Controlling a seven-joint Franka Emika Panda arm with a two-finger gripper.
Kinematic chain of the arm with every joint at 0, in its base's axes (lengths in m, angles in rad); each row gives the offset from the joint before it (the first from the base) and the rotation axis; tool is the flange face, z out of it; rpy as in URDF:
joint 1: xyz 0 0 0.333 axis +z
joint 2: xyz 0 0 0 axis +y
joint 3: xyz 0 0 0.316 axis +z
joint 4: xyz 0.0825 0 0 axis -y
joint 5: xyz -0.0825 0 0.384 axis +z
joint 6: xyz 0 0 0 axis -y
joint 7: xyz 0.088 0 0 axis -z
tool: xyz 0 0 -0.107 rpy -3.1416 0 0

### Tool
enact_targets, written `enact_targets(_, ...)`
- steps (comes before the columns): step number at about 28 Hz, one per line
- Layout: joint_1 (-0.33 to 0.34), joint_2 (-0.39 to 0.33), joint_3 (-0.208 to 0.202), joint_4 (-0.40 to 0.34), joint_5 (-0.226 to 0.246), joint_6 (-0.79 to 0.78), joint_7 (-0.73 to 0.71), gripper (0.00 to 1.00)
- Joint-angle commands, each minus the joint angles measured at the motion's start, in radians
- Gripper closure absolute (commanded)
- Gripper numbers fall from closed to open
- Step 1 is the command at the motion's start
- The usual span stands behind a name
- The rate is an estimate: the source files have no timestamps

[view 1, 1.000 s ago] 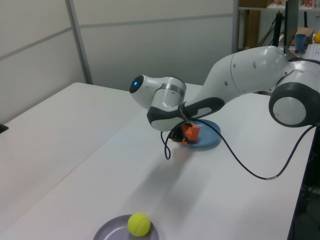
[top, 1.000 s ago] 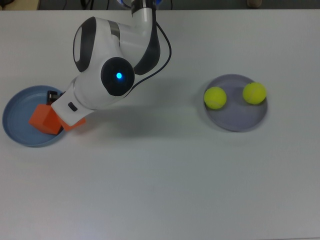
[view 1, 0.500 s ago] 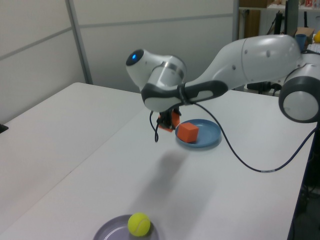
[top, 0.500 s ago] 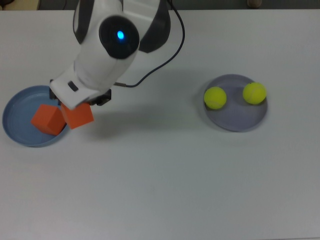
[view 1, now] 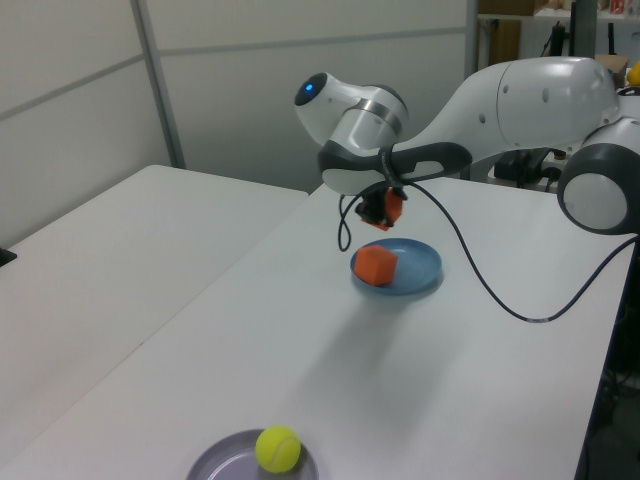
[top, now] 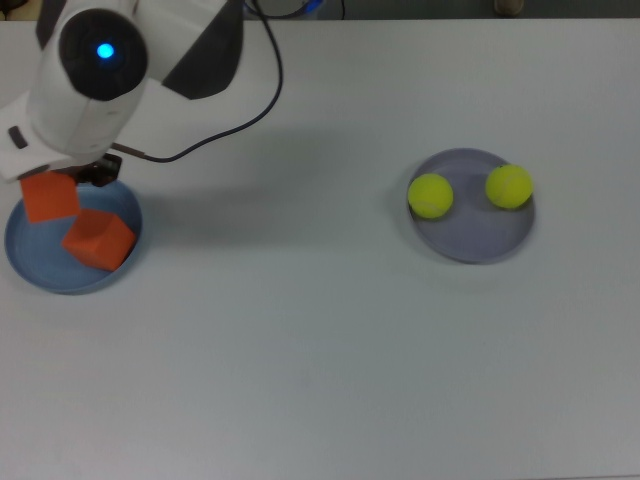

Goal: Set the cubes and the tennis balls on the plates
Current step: 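Carry the orange cube onto the blue plate beside the other cube and release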

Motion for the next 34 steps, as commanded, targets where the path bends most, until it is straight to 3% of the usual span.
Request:
enact_targets(1,-0.016,0.028,-0.008,-0.036,-0.028,0.026,0.002,1.00)
enact_targets(5,-0.025,0.060,-0.008,-0.052,-0.045,0.027,0.002,1.00)
enact_targets(8,-0.028,0.067,-0.006,-0.091,-0.083,0.050,0.006,1.00)
enact_targets(10,-0.031,0.067,-0.008,-0.109,-0.092,0.070,0.009,0.94)
enact_targets(13,-0.032,0.067,-0.008,-0.111,-0.095,0.085,0.009,0.50)
enact_targets(15,-0.031,0.067,-0.008,-0.109,-0.097,0.088,0.011,0.00)
enact_targets(24,-0.029,0.054,-0.005,-0.066,-0.072,0.090,0.012,0.00)
enact_targets(28,-0.028,0.019,-0.006,-0.051,-0.008,0.090,0.000,0.00)
enact_targets(34,-0.013,-0.058,0.011,-0.033,0.035,0.088,0.003,0.00)
